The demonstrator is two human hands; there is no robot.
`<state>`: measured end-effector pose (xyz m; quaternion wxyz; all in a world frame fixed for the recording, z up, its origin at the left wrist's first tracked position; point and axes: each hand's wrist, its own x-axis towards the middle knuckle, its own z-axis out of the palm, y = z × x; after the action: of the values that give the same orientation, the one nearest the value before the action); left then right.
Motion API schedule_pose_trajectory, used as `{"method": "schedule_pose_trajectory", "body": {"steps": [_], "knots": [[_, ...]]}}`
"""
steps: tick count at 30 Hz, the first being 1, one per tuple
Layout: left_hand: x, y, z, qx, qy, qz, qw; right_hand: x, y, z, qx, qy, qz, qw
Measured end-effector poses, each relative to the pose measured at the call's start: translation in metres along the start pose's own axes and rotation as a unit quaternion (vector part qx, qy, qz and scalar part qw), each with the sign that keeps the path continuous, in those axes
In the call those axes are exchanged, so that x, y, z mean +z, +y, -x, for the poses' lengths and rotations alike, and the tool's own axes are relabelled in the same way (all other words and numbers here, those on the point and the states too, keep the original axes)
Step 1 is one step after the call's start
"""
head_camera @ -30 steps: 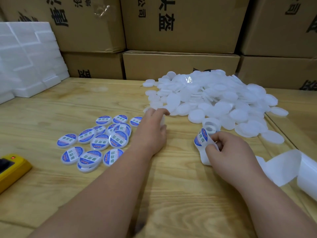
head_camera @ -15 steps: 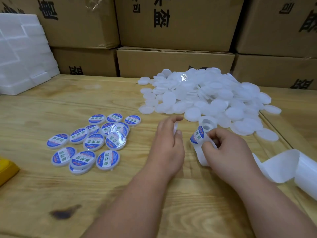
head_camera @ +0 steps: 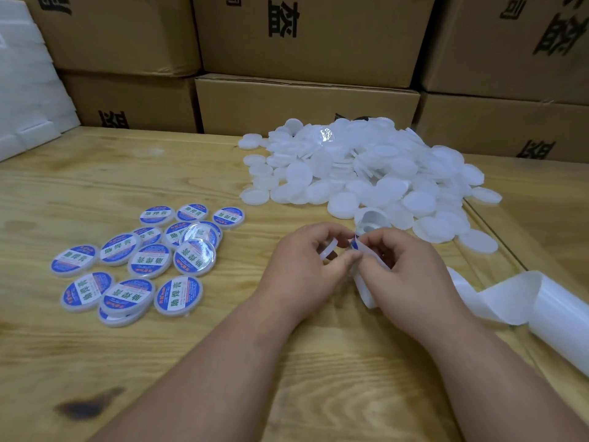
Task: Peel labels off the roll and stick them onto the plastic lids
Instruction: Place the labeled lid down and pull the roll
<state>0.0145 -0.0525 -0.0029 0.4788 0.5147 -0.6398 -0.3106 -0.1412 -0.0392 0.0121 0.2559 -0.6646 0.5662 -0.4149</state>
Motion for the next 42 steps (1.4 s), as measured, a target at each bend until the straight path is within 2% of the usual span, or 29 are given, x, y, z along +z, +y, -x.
{"method": "schedule_pose_trajectory", "body": {"steps": [6,13,19,23,27,30,33,36,39,42], "knots": [[-0.001,0.002,0.001,-0.017,0.009,-0.009,1.0,-0.002,0.0,0.0,0.003,-0.004,-0.004,1.0],[-0.003,0.003,0.003,0.005,-0.02,0.024,0.999,0.0,0.0,0.0,0.006,-0.008,-0.022,1.0],[-0.003,0.001,0.002,0.027,-0.008,0.009,1.0,0.0,0.0,0.0,-0.008,-0.007,-0.026,1.0],[-0.002,0.001,0.001,-0.015,0.039,0.067,0.997,-0.002,0.001,-0.001,0.002,0.009,-0.008,1.0],[-0.008,0.0,-0.004,-0.047,0.125,0.13,0.983,-0.004,0.002,-0.002,0.022,0.047,-0.018,0.998],[-0.013,0.001,-0.006,-0.062,0.151,0.185,0.969,-0.005,0.003,-0.003,0.017,0.069,-0.02,0.997],[-0.016,0.002,-0.006,-0.065,0.128,0.209,0.967,-0.005,0.001,-0.003,-0.028,0.09,0.016,0.995],[-0.015,0.003,-0.003,-0.061,0.088,0.199,0.974,-0.004,-0.003,-0.001,-0.133,0.118,0.033,0.983],[-0.012,0.005,-0.001,-0.068,0.056,0.188,0.978,-0.003,-0.005,0.001,-0.197,0.103,0.026,0.975],[-0.012,0.007,0.0,-0.068,0.035,0.188,0.979,-0.002,-0.004,0.0,-0.209,0.075,0.028,0.975]]}}
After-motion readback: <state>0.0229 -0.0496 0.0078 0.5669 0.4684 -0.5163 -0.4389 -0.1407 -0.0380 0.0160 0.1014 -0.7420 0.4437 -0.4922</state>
